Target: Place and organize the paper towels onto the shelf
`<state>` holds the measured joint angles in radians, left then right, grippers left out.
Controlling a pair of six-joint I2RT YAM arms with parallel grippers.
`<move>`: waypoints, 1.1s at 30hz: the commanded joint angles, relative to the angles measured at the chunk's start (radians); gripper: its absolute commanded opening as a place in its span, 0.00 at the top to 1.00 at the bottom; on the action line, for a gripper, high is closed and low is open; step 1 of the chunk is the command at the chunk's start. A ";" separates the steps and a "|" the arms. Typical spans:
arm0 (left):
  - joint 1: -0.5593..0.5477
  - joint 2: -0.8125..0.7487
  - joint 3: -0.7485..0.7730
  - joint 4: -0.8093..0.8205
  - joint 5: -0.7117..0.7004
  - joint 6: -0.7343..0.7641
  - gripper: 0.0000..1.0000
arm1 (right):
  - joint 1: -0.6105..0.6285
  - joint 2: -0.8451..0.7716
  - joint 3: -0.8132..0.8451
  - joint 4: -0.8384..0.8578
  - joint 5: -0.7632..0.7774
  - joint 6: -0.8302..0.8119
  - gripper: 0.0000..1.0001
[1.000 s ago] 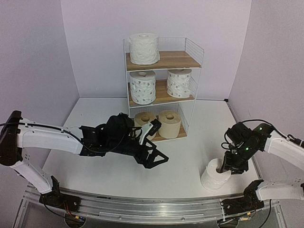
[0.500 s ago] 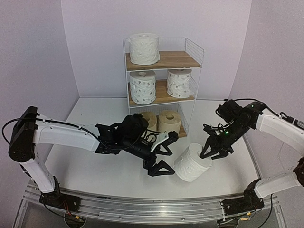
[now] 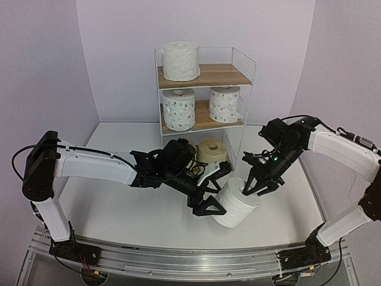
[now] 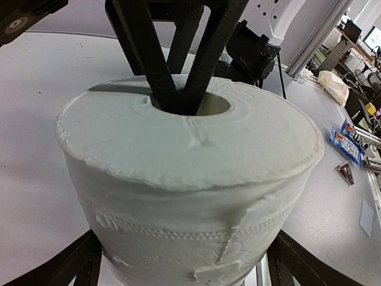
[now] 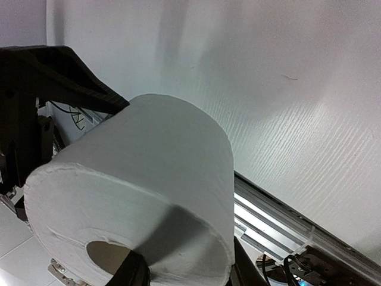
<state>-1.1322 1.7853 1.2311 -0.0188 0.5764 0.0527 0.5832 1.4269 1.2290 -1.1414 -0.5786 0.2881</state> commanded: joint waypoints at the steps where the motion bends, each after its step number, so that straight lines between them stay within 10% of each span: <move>1: -0.009 0.029 0.073 0.041 0.010 -0.031 0.20 | 0.019 -0.011 0.100 0.091 -0.229 -0.065 0.78; 6: -0.009 -0.004 0.040 0.104 -0.016 -0.085 0.61 | 0.019 -0.008 0.127 0.074 -0.116 -0.016 0.61; 10: -0.008 -0.056 -0.023 0.186 -0.073 -0.141 0.72 | 0.019 -0.003 0.165 0.038 0.045 0.018 0.50; 22: 0.011 -0.213 -0.222 0.446 -0.164 -0.302 0.84 | 0.019 -0.183 0.227 0.055 0.202 -0.112 0.15; 33: 0.020 -0.333 -0.248 0.481 -0.054 -0.317 0.81 | 0.018 -0.428 -0.093 0.431 -0.194 -0.417 0.03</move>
<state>-1.1133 1.5148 0.9315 0.3711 0.4562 -0.2629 0.5976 1.0249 1.1832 -0.9107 -0.5853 0.0083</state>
